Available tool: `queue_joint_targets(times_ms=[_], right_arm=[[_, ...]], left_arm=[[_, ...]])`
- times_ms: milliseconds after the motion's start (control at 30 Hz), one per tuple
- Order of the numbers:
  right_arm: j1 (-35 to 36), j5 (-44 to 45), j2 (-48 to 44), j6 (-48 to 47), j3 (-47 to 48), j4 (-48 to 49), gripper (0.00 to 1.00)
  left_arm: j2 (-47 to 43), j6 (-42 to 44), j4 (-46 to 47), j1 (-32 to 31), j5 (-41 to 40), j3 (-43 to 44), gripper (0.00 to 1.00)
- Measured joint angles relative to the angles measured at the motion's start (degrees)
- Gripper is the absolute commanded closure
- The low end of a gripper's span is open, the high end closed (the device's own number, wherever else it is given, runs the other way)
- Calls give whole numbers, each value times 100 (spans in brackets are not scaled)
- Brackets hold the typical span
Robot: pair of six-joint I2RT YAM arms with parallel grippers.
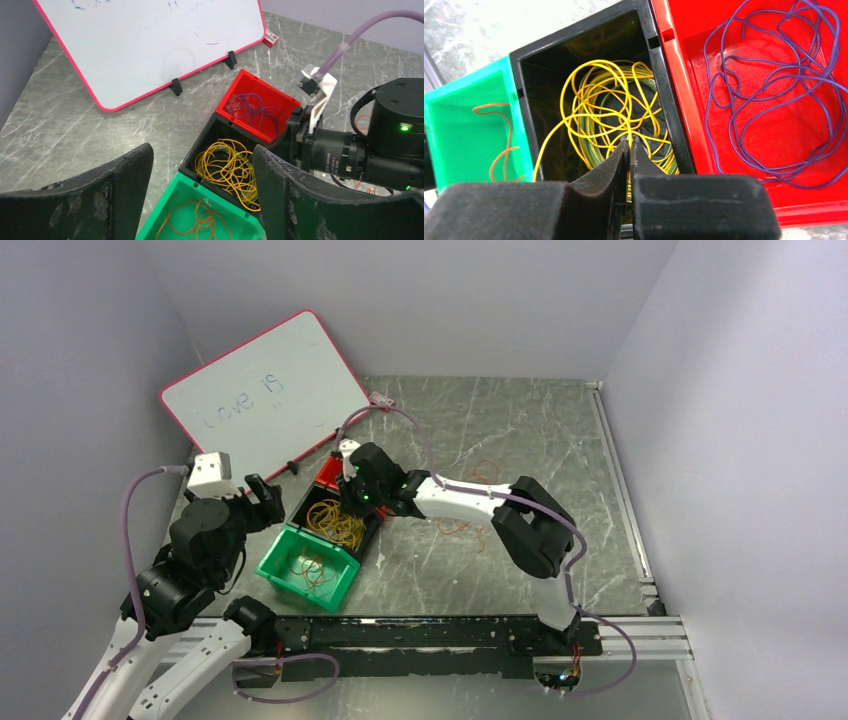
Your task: Untangle the cables
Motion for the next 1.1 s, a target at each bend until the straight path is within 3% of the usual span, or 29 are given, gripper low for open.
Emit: queue_joint_targets(times_ms=[467,700,933,1100], right_arm=[[33,74,-11,-114,140,-184,58],[33,319,-627,-162,72,-243,55],[-33,1117,-1899,-162,-848,-457,55],[-730,1526,-2763,-79,-1290,-962,54]], left_arm=[[33,9,2,0,46,-2,23],[87,68,15,0,131,-11,22],[562,129,160,0,476,-4,18],[1222,76,251,0,813,-4,17]])
